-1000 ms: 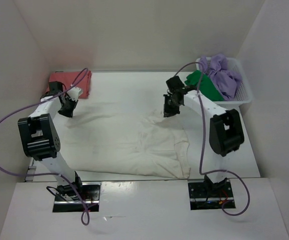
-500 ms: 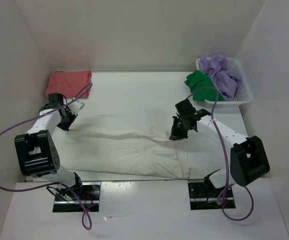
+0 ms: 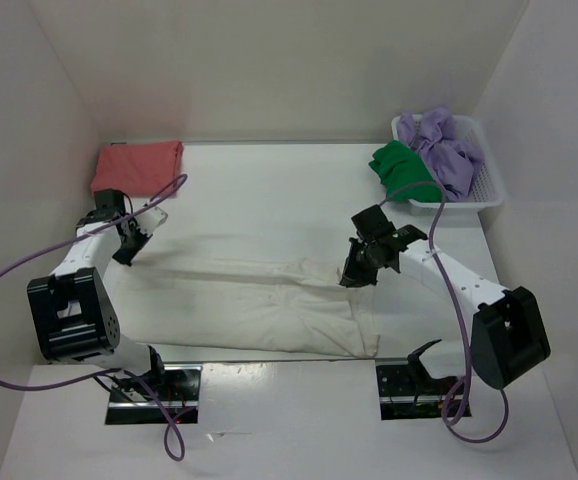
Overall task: Fold and stack the t-shirts
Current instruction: Fold the other side of the tshirt into a rectangle
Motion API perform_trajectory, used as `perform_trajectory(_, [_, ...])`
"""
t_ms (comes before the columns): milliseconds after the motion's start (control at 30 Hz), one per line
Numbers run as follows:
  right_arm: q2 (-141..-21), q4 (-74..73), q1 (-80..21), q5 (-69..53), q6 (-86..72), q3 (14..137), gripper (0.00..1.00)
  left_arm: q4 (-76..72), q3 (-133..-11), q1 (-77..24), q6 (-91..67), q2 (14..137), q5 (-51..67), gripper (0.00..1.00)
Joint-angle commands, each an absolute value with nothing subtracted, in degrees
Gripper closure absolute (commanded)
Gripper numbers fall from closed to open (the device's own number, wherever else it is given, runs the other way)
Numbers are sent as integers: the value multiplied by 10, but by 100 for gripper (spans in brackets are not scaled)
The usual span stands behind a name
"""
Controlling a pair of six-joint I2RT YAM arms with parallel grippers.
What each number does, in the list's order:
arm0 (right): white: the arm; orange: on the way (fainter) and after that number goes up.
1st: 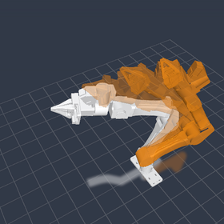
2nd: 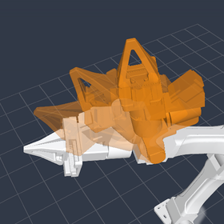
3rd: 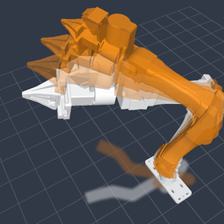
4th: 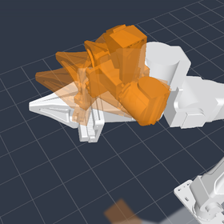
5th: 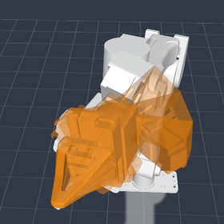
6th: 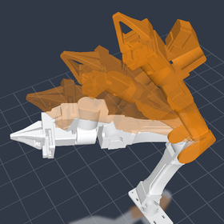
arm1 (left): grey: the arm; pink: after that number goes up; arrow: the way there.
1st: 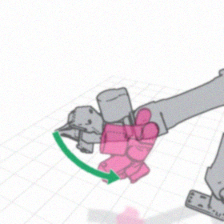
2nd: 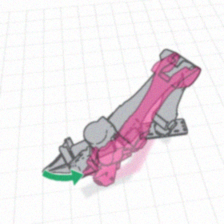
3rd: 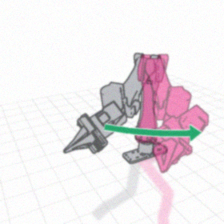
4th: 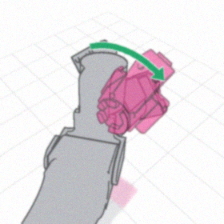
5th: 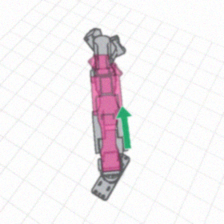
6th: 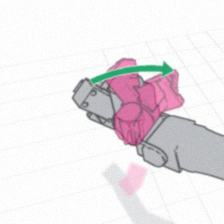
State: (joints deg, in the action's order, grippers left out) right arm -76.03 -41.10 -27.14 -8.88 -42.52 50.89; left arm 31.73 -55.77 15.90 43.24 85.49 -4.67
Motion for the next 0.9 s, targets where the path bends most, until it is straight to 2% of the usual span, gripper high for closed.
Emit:
perform_trajectory(0, [-739,-454,-279,-76,-449,504,100,339,-583,164,446,832,-55,100])
perform_trajectory(200, [-752,-483,-301,-63,-476,499,100,379,-594,164,441,827,-44,100])
perform_trajectory(433, [-783,-497,-301,-51,-482,482,100,353,-512,164,453,827,-78,100])
perform_trajectory(467, [-783,-497,-301,-46,-482,476,96,353,-502,164,459,827,-78,100])
perform_trajectory(567, [-791,-497,-301,-46,-482,475,74,339,-474,164,464,827,-83,100])
perform_trajectory(600, [-776,-497,-301,-46,-476,487,70,334,-466,164,464,833,-83,100])
perform_trajectory(733, [-737,-502,-307,-39,-470,535,70,329,-461,159,464,833,-83,100])
perform_trajectory(867, [-758,-459,-318,-33,-437,598,64,329,-461,154,469,838,-95,100])
